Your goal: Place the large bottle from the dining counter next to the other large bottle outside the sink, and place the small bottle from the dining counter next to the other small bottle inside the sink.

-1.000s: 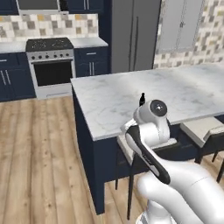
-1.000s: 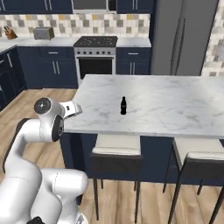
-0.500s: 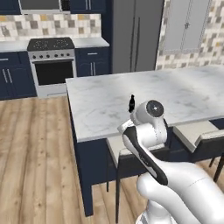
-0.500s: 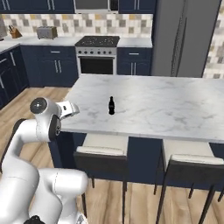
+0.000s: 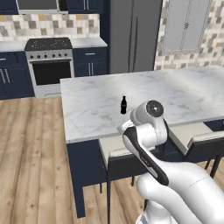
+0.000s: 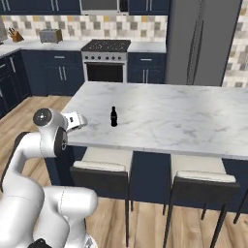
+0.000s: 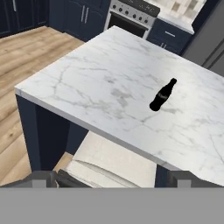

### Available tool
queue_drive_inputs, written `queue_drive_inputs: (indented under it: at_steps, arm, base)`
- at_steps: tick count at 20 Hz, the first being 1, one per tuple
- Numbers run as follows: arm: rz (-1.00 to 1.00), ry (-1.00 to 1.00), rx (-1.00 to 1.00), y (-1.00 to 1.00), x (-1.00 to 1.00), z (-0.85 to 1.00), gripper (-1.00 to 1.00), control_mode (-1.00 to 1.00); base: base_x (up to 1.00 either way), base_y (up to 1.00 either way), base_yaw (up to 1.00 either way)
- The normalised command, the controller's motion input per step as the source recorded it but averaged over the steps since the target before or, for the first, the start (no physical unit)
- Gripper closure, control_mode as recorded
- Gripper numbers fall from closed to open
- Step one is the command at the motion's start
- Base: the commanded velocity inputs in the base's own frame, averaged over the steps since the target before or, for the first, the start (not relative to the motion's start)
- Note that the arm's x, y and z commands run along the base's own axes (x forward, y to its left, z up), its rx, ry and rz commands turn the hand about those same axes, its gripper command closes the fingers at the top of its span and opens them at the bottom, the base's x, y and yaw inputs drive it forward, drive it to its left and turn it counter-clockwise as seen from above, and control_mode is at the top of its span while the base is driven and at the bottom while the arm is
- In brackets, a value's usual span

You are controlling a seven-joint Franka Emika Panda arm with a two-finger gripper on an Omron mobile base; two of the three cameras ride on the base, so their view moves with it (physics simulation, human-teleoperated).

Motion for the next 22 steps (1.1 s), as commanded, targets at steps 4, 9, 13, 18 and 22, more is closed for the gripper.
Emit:
queue_drive_inputs:
  at_steps: [4,9,13,18,22]
  arm:
    - [0.00,0.00,0.00,0.00,0.00,0.00,-1.00,1.00]
    - [0.00,0.00,0.00,0.00,0.00,0.00,-1.00,1.00]
    - [0.00,0.00,0.00,0.00,0.00,0.00,-1.00,1.00]
    - [0.00,0.00,0.00,0.00,0.00,0.00,-1.00,1.00]
    - [0.00,0.00,0.00,0.00,0.00,0.00,-1.00,1.00]
  base:
    - [0.23,-0.08,0.00]
    - [0.28,-0.06,0.00]
    - [0.29,-0.09,0.00]
    - [0.39,-0.11,0.00]
    - [0.44,-0.10,0.00]
